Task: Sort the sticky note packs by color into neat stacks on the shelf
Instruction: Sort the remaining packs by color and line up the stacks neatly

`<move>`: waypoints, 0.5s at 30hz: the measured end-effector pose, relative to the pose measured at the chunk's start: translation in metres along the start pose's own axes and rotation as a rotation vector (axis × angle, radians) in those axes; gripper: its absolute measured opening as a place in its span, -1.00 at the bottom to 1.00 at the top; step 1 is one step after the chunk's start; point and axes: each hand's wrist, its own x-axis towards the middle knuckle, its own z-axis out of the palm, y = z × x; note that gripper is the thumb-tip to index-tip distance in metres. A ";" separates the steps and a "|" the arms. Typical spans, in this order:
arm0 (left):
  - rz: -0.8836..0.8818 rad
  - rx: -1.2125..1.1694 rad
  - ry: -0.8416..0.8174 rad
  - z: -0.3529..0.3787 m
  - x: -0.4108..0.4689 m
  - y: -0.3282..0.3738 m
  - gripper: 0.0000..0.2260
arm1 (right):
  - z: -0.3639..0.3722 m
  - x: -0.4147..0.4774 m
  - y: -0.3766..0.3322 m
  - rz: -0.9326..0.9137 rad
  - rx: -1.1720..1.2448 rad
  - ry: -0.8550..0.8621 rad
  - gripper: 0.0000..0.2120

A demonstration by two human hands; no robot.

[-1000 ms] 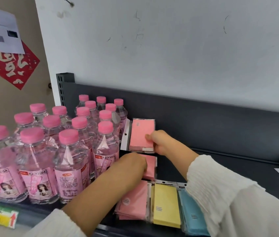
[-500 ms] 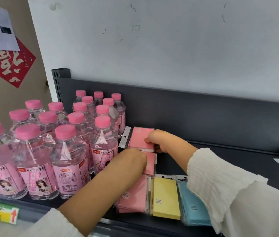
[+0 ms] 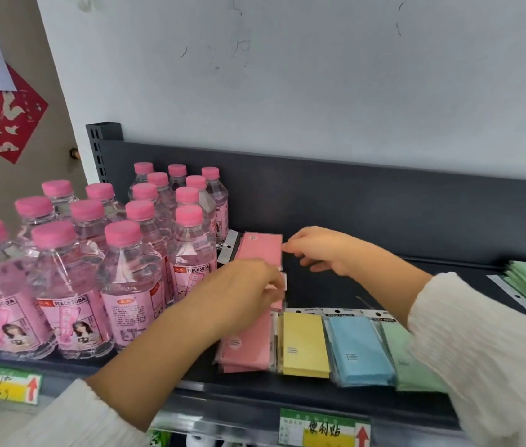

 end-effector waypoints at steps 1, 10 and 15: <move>0.030 0.008 -0.050 0.002 -0.003 0.002 -0.78 | -0.005 -0.014 0.002 -0.032 -0.064 -0.034 -0.69; 0.084 0.028 -0.137 0.024 -0.020 0.000 -0.61 | 0.006 -0.081 0.047 -0.191 -0.573 -0.181 -0.40; 0.072 0.044 -0.140 0.026 -0.022 0.001 -0.62 | 0.015 -0.084 0.060 -0.161 -0.600 -0.130 -0.43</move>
